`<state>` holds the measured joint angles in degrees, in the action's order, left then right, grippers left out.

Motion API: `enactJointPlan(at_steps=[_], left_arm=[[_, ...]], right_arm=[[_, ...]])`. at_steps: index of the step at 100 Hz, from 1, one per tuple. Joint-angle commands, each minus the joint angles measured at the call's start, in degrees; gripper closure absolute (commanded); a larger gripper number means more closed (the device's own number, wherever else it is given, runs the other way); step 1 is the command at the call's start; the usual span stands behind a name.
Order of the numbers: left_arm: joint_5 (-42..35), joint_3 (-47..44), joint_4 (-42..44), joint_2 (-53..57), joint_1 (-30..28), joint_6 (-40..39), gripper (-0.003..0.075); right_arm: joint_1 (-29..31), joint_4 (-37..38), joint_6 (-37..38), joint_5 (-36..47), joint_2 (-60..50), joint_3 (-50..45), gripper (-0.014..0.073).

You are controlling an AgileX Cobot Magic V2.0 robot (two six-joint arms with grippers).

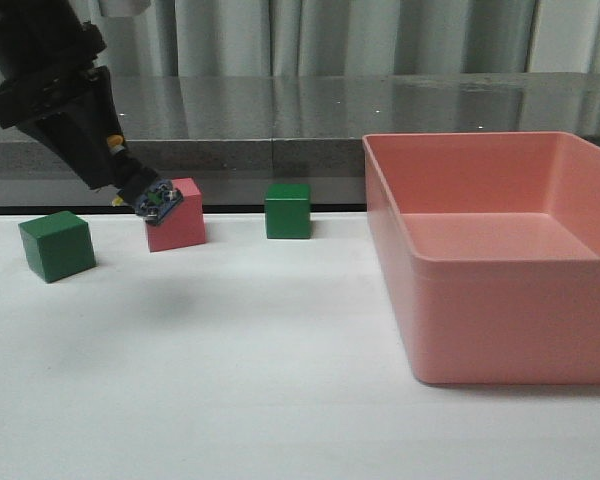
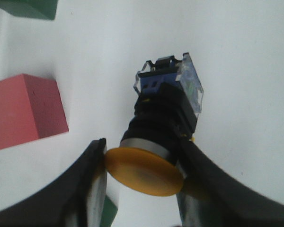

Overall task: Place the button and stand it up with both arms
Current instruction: 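Lift the button with the left gripper and rotate it base-down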

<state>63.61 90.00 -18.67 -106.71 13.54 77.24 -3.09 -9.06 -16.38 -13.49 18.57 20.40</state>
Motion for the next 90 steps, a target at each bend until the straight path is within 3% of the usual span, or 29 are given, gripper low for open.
enactJointPlan(at_steps=[1,39,65,90], left_arm=[[1.8,3.5,9.6,3.2,5.0,-9.3,0.0739],[8.7,3.9,45.9,0.0,21.1,-31.4,0.0739],[8.7,3.9,53.3,-3.3,24.8,-31.6,0.0739],[8.6,3.9,54.7,-6.6,25.0,-31.5,0.0739]], right_arm=[[0.5,-0.2,0.0,4.1,0.3,1.4,0.0655],[0.5,-0.2,0.0,4.1,0.3,1.4,0.0655],[0.5,-0.2,0.0,4.1,0.3,1.4,0.0655],[0.5,-0.2,0.0,4.1,0.3,1.4,0.0655]])
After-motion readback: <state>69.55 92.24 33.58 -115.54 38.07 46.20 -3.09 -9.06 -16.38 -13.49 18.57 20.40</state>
